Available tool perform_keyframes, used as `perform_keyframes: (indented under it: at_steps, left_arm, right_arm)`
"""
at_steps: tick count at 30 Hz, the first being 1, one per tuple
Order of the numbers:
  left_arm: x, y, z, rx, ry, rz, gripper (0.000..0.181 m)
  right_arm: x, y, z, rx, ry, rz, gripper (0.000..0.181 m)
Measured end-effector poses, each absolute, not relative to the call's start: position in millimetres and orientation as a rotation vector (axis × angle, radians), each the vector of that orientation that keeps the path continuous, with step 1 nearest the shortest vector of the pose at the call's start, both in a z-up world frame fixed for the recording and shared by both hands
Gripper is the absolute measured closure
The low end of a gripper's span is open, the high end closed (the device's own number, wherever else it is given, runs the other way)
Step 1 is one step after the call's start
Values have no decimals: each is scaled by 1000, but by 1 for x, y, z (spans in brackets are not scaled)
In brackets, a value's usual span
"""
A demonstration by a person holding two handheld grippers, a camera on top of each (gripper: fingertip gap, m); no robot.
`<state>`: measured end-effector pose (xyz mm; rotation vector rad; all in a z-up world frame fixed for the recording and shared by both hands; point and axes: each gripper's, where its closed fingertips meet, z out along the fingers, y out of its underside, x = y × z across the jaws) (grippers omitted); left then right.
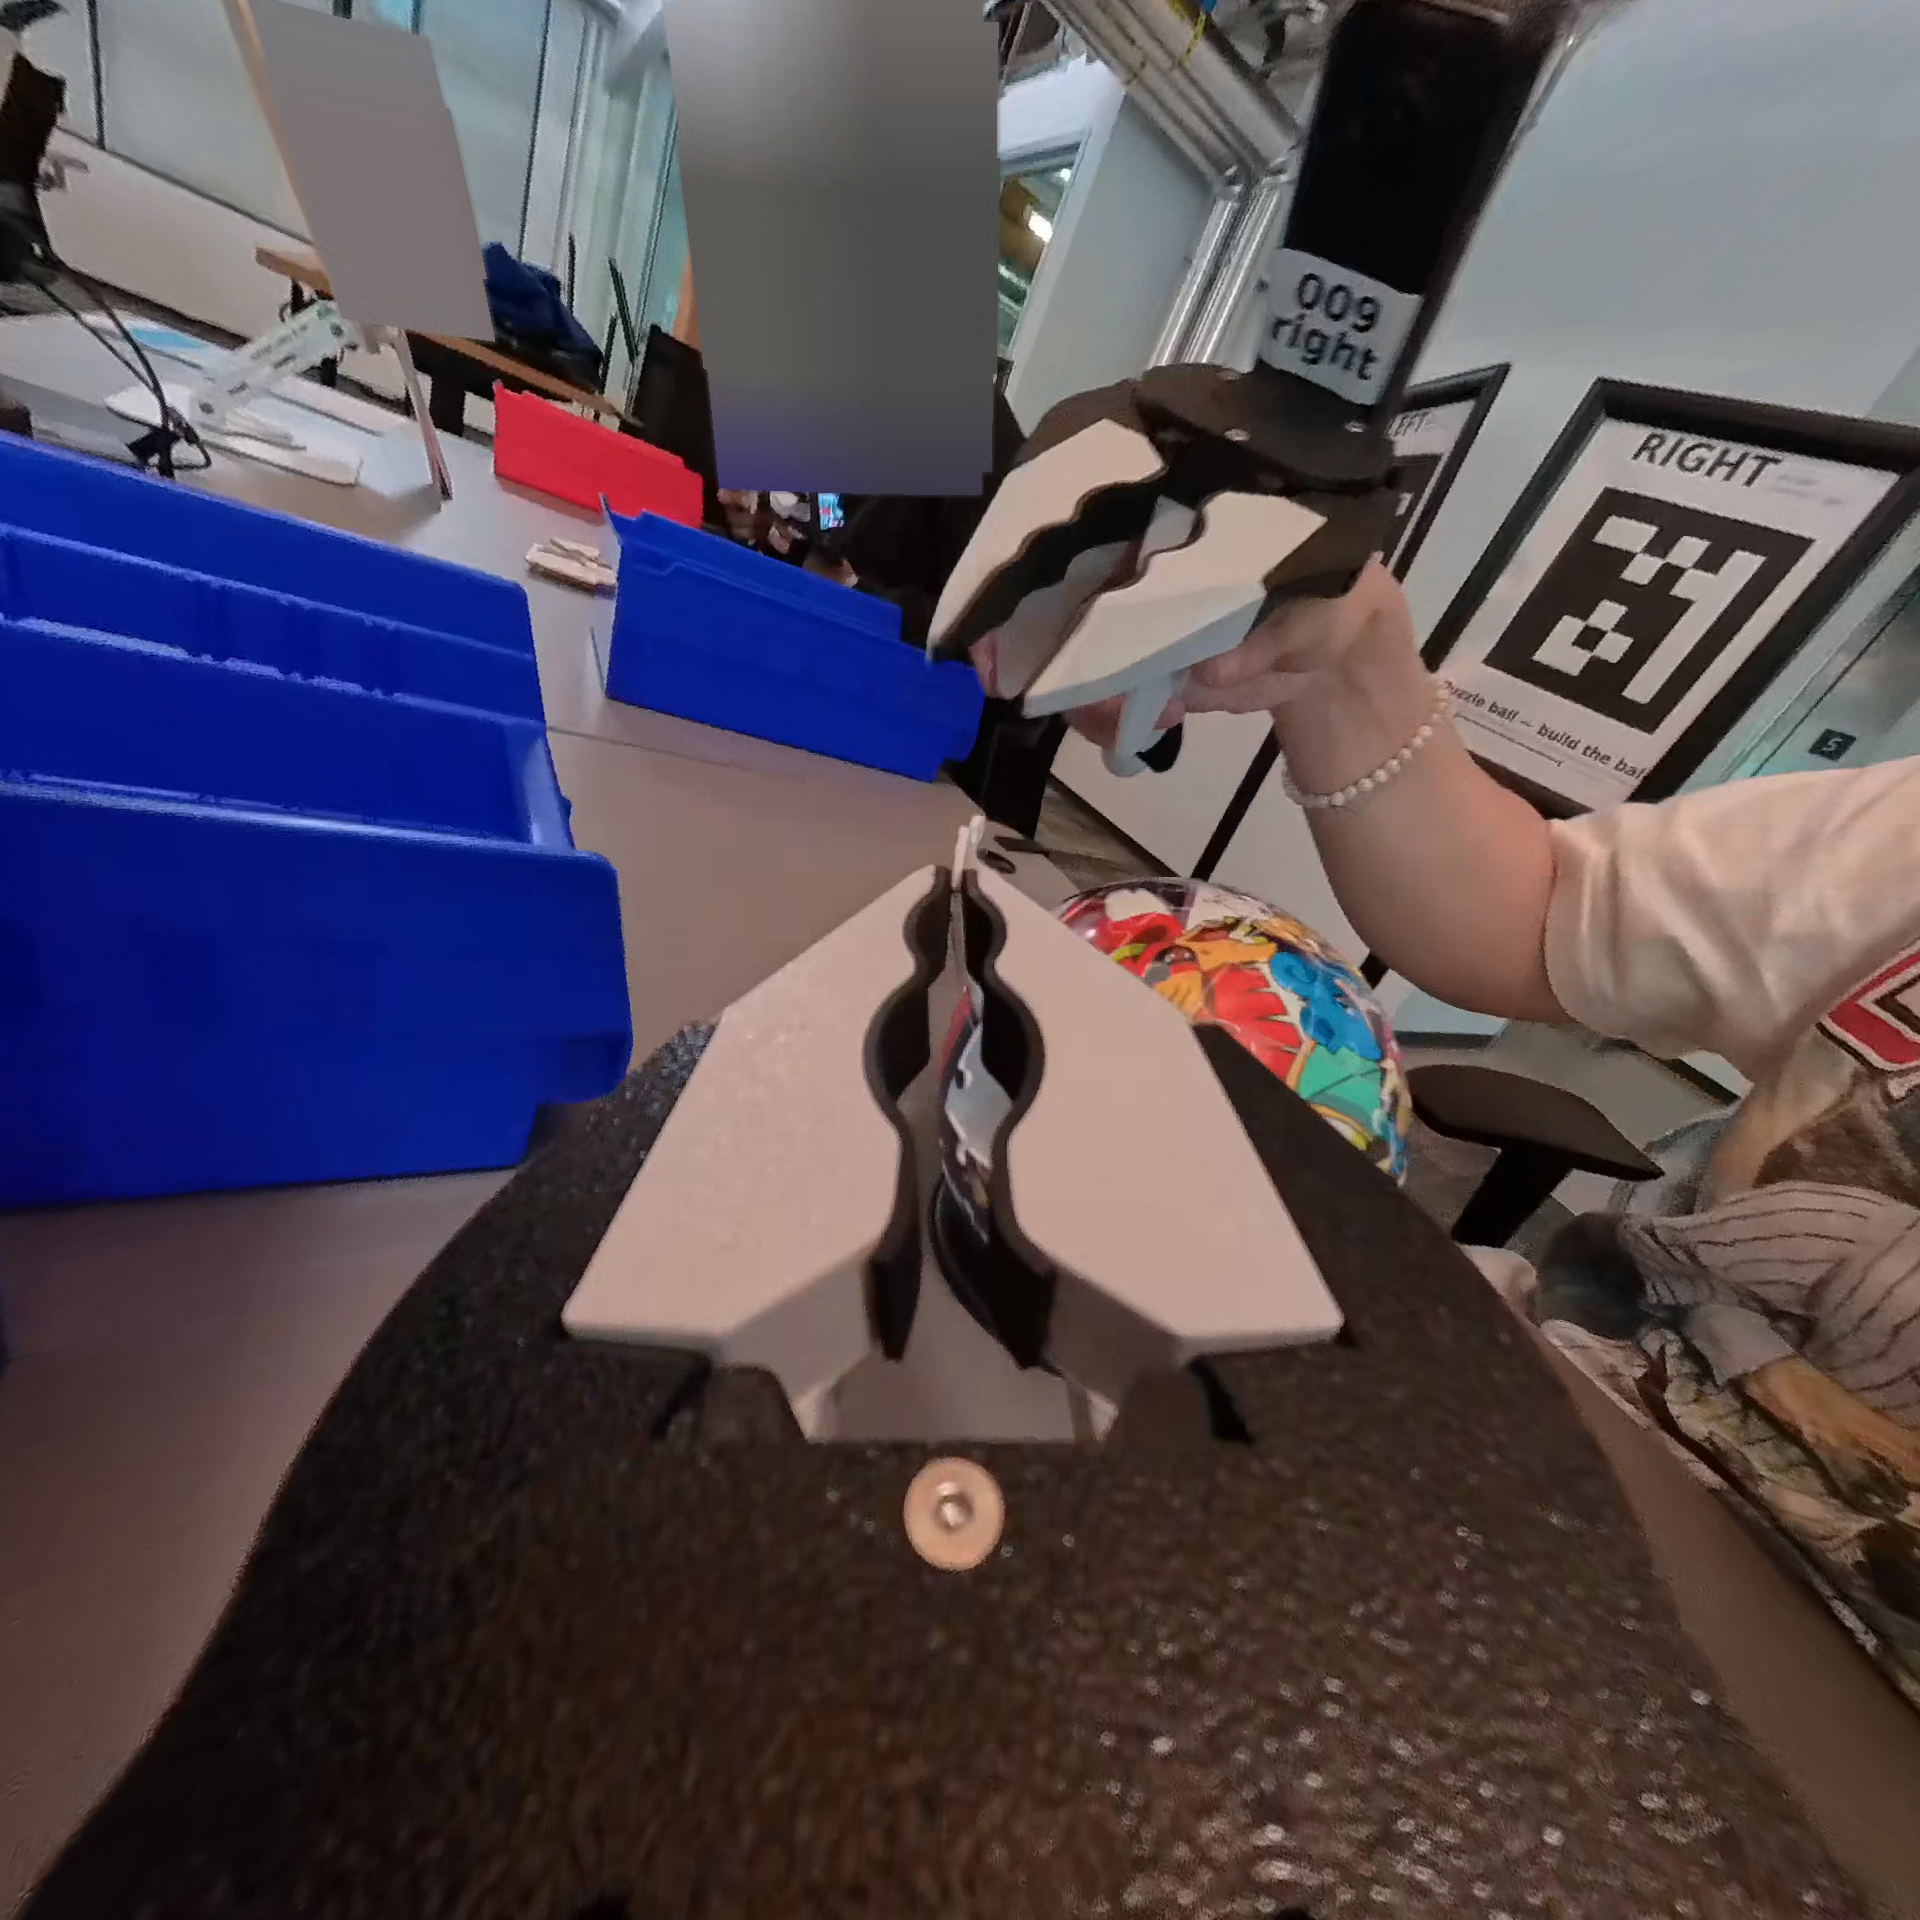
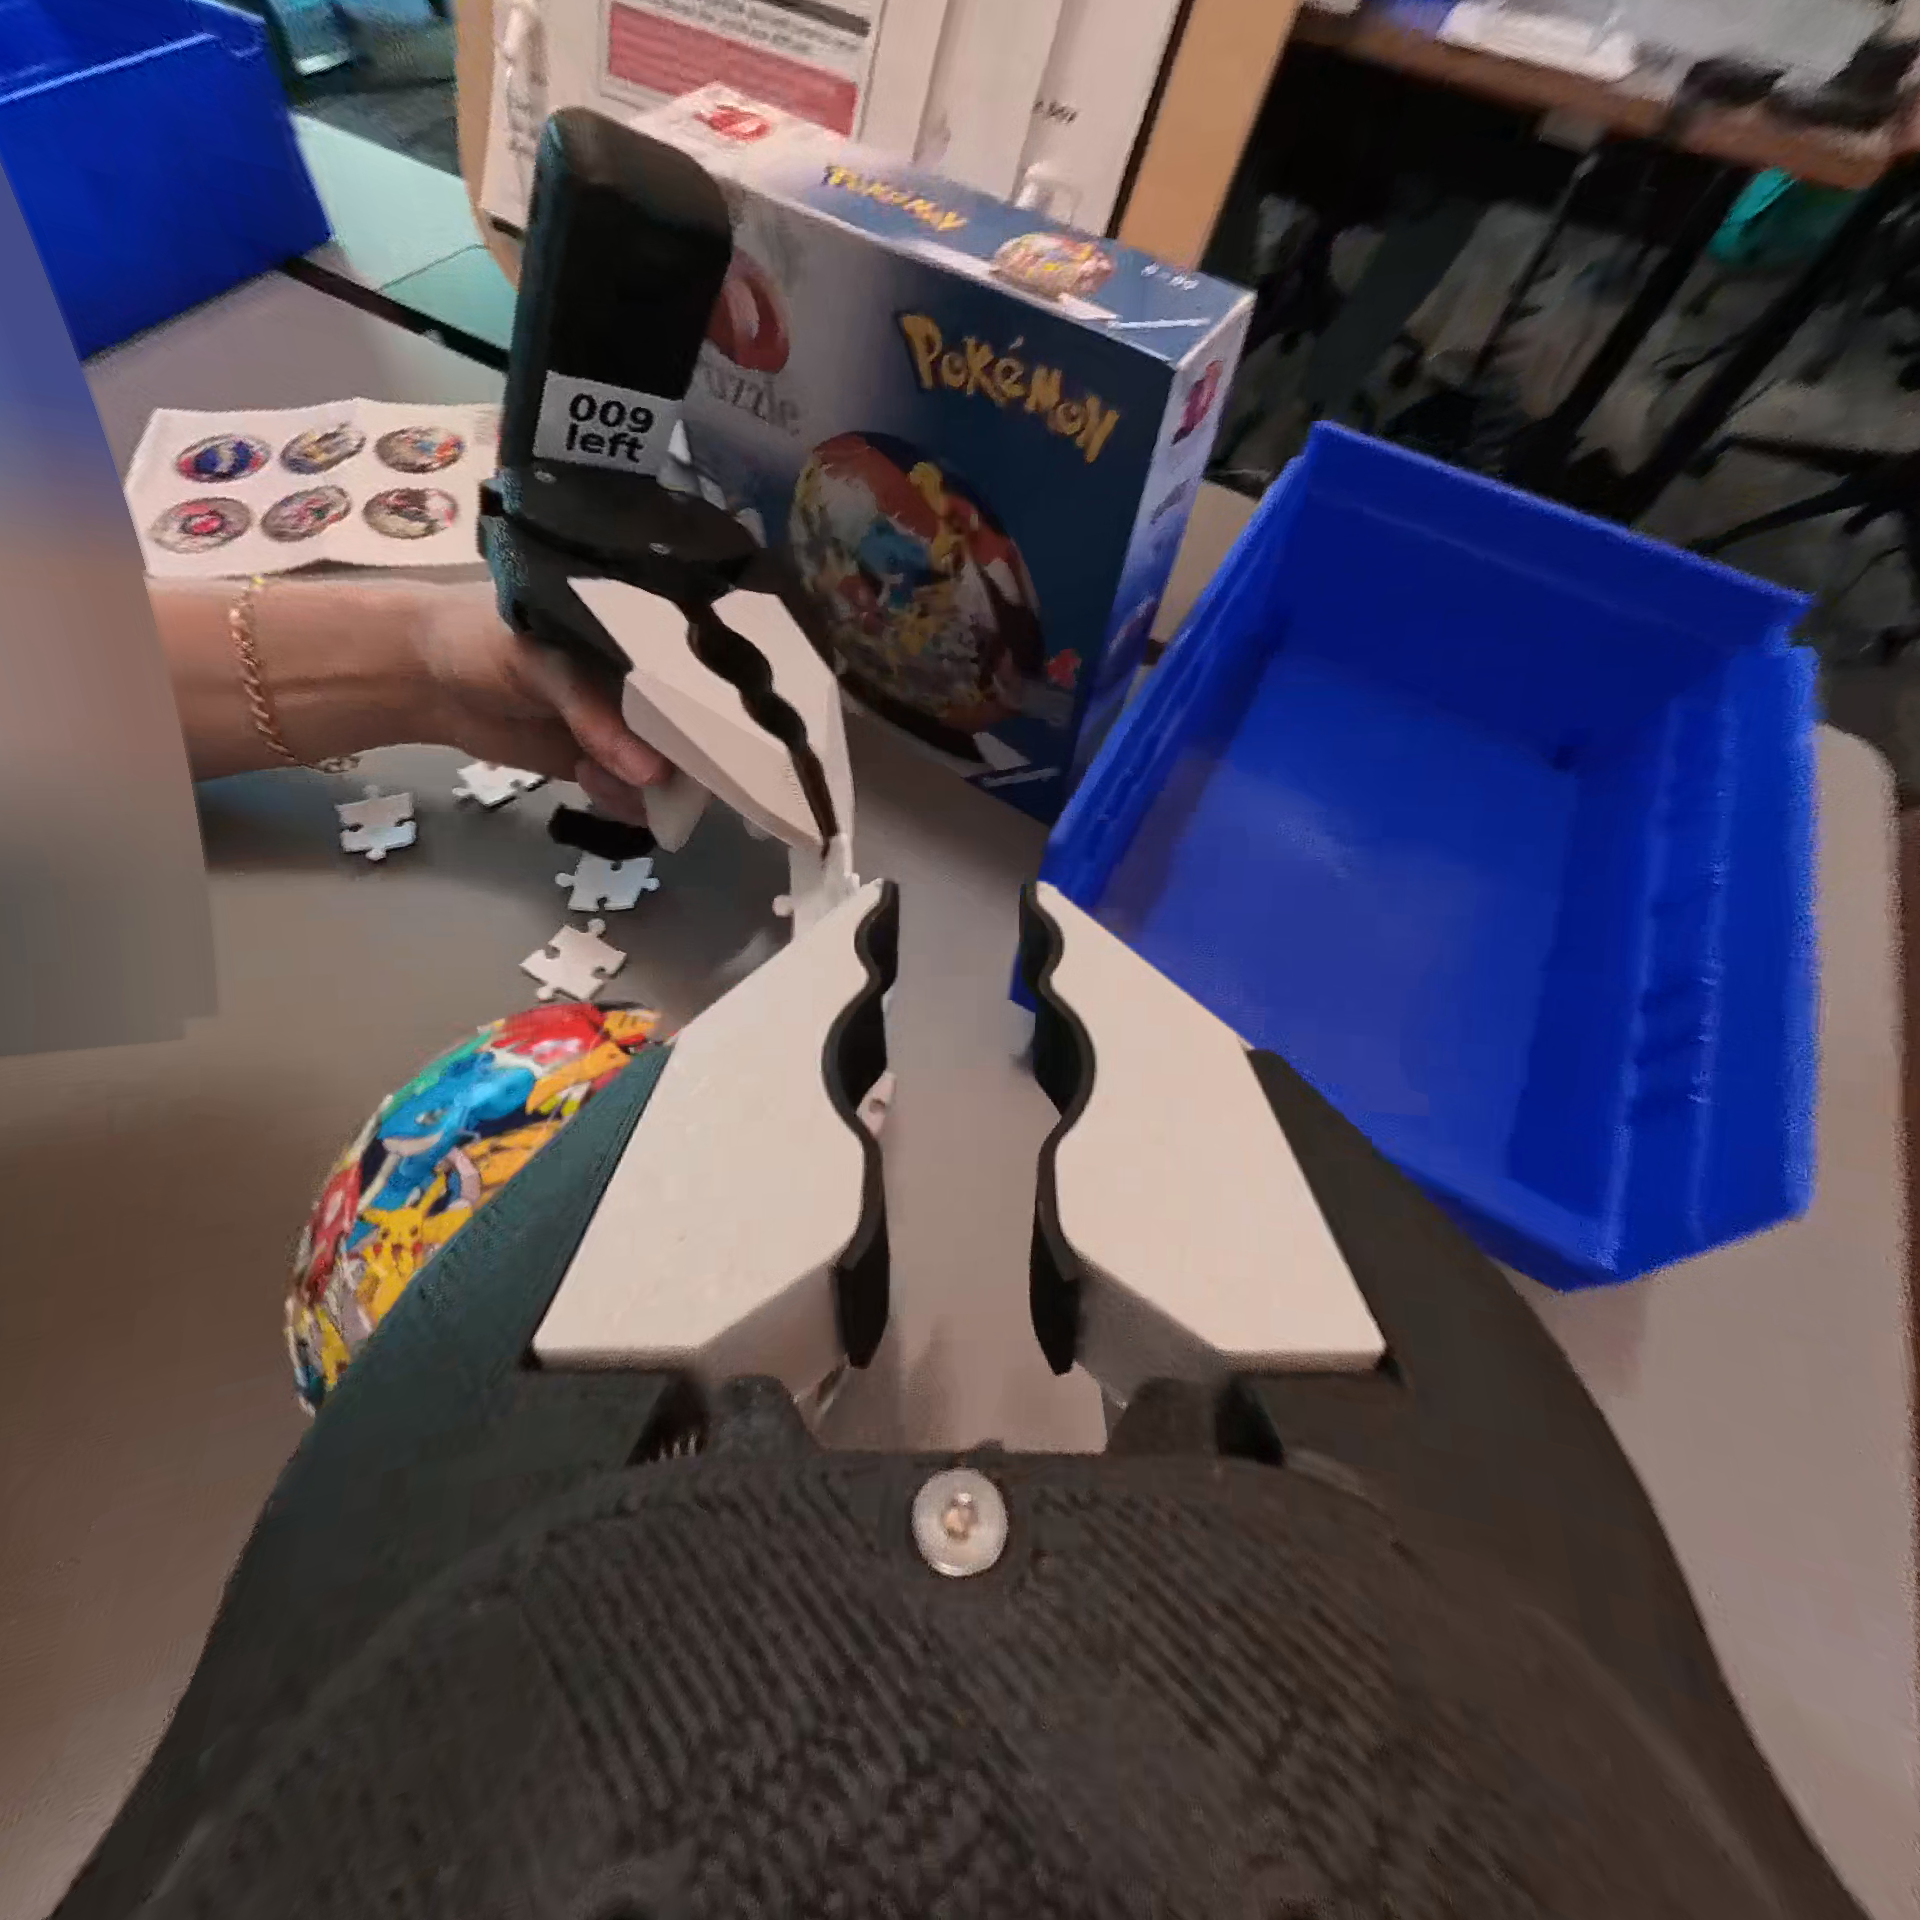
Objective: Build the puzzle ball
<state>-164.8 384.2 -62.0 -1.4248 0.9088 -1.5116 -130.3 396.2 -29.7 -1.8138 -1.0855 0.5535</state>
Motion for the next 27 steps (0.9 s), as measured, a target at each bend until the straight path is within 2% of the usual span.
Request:
perform_keyframes:
  at_steps: [5, 8, 15, 18, 24, 26, 27]
  left_arm:
    - [-171, 385, -53, -1351, 860, -1451, 181]
    - [-173, 385, -58, -1361, 878, -1430, 181]
    - [-172, 384, -65, -1367, 907, -1399, 181]
    - [-170, 384, -67, -1363, 926, -1330, 181]
    - [-168, 386, -72, -1373, 933, -1276, 181]
    - [-167, 386, -73, -1378, 933, -1279, 181]
    - [-167, 386, -73, -1373, 931, -1276, 181]
  right_arm:
    - [-154, 396, -44, -1890, -1219, 671, 176]
    - [-165, 388, -51, -1894, -1294, 741, 179]
    - [-168, 386, -61, -1888, -1385, 723, 163]
    - [-169, 387, -62, -1891, -1424, 753, 181]
    - [-167, 386, -73, -1893, -1538, 710, 181]
    - [-164, 389, -75, -1897, -1537, 691, 171]
    - [-164, 389, -74, -1894, -1537, 704, 173]
